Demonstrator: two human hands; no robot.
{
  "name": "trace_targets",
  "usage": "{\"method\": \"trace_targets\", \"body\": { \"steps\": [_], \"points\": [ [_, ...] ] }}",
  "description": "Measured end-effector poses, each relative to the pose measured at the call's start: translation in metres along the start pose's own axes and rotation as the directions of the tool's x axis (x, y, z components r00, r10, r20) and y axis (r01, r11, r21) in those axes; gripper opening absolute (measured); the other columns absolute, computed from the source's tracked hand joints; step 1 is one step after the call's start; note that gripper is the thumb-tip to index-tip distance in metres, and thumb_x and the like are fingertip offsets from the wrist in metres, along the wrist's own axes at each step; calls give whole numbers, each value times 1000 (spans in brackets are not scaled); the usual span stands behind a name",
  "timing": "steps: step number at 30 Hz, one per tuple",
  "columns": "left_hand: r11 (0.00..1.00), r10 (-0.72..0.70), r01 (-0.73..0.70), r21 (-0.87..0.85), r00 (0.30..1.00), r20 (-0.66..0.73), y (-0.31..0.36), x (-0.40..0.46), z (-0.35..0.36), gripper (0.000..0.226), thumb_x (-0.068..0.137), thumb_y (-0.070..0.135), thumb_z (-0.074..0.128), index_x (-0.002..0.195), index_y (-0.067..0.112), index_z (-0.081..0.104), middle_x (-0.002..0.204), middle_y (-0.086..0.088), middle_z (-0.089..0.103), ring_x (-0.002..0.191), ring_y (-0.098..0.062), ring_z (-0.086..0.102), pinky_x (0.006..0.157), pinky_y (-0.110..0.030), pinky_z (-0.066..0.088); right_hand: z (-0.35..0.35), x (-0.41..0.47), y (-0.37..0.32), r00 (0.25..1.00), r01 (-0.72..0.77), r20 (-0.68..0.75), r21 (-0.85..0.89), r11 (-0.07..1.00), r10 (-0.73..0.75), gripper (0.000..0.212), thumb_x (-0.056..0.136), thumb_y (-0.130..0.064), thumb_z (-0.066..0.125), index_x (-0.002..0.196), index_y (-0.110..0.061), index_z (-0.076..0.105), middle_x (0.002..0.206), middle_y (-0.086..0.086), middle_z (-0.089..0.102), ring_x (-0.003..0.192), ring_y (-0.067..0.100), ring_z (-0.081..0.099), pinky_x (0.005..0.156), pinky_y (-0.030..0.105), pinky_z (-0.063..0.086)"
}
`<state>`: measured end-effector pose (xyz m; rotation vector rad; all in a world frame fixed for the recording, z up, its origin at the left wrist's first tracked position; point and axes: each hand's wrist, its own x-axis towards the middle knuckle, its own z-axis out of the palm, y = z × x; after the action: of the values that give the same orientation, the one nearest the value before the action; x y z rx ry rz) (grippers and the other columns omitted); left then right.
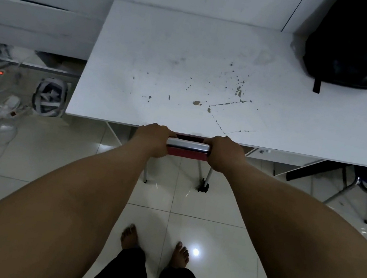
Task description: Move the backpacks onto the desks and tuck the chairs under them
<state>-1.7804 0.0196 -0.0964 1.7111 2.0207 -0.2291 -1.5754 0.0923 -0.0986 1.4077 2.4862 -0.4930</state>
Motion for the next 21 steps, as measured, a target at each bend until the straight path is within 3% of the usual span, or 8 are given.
{"method": "trace_targets", "body": {
  "steps": [6,10,13,15,21],
  "points": [
    [996,-57,55,-68,998,-24,4,-15,0,41,82,27,63,123,28,61,114,0,65,104,-22,59,75,-30,48,-6,-14,-9,999,-43,26,-93,995,45,28,80,-16,57,106,-23,62,96,2,64,88,23,59,70,32,46],
    [994,-82,85,-63,995,48,0,-30,-17,47,83,32,63,128,24,57,123,-2,61,109,-22,57,87,-35,51,-24,-24,-18,994,-64,76,-135,989,74,21,77,-14,61,98,-19,59,90,1,62,77,20,57,64,31,42],
    [994,-101,105,-27,987,124,-1,-39,-36,56,87,38,63,139,21,49,136,-3,54,119,-24,53,96,-36,48,-42,-33,-27,986,-92,120,-162,982,112,12,76,-15,61,86,-19,55,79,-1,57,63,15,51,60,30,37],
    [992,-122,123,12,969,216,1,-47,-53,61,89,44,63,141,17,47,143,-5,48,126,-26,49,103,-38,43,-56,-39,-32,986,-99,118,-171,980,120,9,80,-20,60,86,-18,54,78,-1,53,64,16,50,62,30,38],
    [973,-227,220,66,875,428,10,-73,-102,71,88,58,60,139,9,49,138,-11,54,116,-28,59,102,-40,47,-106,-57,-50,973,-116,170,-216,969,155,21,87,-26,58,107,-19,55,114,3,65,86,23,59,71,30,43]
  ]
}}
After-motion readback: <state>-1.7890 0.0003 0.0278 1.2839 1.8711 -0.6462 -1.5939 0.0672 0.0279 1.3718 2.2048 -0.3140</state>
